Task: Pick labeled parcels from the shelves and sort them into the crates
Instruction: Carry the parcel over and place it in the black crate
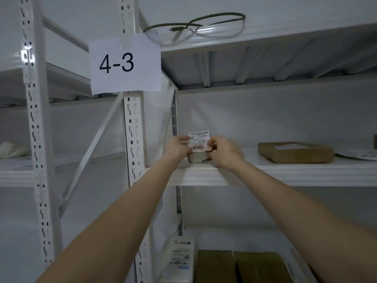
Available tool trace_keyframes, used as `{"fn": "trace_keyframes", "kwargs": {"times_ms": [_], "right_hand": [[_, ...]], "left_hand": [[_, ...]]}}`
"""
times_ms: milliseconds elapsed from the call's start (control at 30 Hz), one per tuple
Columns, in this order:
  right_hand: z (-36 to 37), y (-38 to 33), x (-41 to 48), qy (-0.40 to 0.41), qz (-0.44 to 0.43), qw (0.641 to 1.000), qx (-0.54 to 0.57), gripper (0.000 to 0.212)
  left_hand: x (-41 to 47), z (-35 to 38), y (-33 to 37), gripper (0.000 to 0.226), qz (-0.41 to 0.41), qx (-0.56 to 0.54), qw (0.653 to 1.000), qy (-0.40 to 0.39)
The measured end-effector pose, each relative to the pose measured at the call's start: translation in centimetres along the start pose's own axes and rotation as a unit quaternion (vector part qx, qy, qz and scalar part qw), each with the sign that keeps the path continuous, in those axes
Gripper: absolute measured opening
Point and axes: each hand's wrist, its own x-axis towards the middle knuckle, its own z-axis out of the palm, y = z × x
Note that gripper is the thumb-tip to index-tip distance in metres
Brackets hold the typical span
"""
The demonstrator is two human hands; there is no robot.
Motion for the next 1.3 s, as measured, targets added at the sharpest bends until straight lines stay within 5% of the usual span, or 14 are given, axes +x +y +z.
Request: {"fn": "trace_keyframes", "kwargs": {"times_ms": [367,667,833,1000,1300], "right_hand": [[-3.5,4.0,-2.0,0.066,0.046,0.997,-0.005,0.036],[-4.2,3.2,-3.8,0.082,0.048,0.994,0.051,0.027],[-4.5,3.1,-7.0,0.103,0.07,0.98,0.158,0.03],[-4.5,2.5,-11.6,0.056,0.065,0.968,0.238,0.058],[1.5,2.8,-22.6,-0.094,0.073,0.948,0.294,0.053]], "left_hand": [[-1.8,4.6,1.6,0.052,0.083,-0.037,0.995,-0.051],[-3.6,4.7,2.1,0.039,0.023,-0.114,0.993,-0.004],[-7.9,4.8,2.8,0.056,0.004,-0.196,0.981,0.011],[-12.8,4.2,2.2,0.039,0.026,-0.135,0.99,0.031],[-23.2,2.6,-6.2,0.042,-0.092,-0.054,0.991,0.075]]}}
